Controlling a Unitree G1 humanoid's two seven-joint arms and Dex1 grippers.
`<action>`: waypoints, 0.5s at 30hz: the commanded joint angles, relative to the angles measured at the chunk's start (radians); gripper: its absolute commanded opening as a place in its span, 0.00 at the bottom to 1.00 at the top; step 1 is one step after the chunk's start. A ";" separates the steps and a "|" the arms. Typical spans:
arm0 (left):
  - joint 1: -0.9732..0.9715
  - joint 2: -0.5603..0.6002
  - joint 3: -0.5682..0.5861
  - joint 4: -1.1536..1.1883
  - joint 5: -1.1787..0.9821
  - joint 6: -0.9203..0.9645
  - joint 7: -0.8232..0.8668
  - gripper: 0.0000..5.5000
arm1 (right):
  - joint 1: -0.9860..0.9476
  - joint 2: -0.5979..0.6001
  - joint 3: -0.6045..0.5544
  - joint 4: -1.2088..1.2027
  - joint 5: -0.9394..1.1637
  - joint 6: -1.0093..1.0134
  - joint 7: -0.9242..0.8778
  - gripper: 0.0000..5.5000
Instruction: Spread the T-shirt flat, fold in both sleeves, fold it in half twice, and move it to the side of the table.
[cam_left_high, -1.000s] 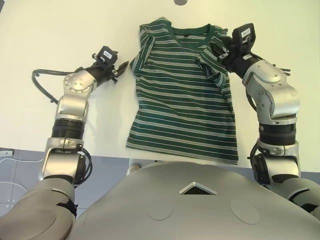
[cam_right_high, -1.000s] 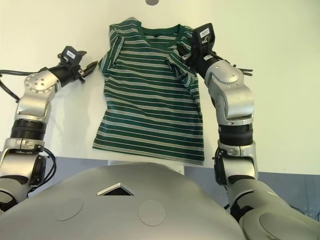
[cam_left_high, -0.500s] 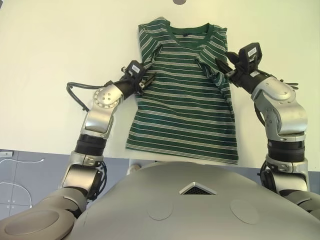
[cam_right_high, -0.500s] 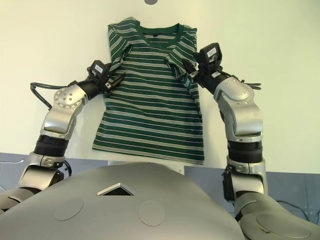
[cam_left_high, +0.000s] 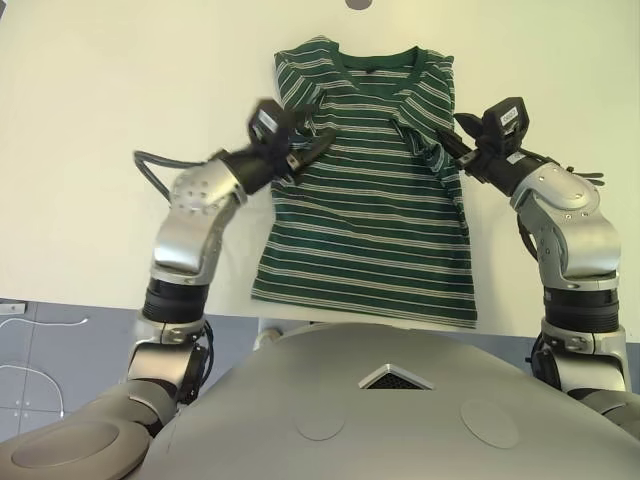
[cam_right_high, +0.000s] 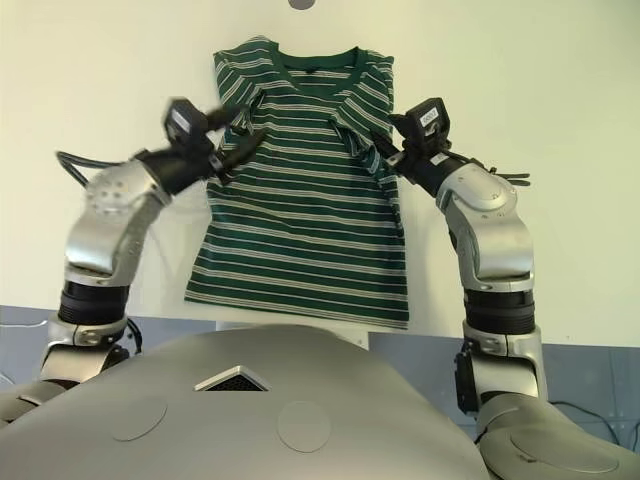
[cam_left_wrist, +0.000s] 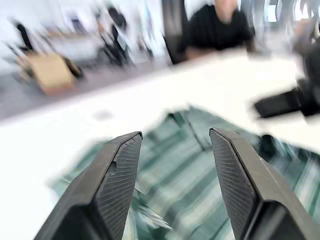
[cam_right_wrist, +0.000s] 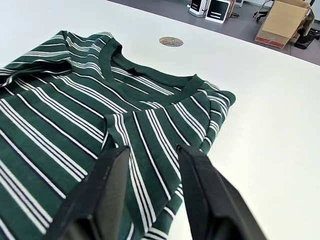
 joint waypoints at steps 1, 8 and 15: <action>-0.009 0.010 0.051 0.173 0.071 -0.044 0.085 0.45 | -0.013 0.016 -0.062 0.057 -0.001 -0.039 -0.037 0.32; -0.059 -0.010 -0.067 0.431 0.311 -0.157 0.216 0.45 | -0.036 0.036 -0.077 0.125 -0.002 -0.076 -0.044 0.32; 0.033 -0.003 -0.181 0.367 0.369 -0.212 0.161 0.45 | -0.026 0.046 -0.067 0.140 -0.006 -0.084 -0.040 0.32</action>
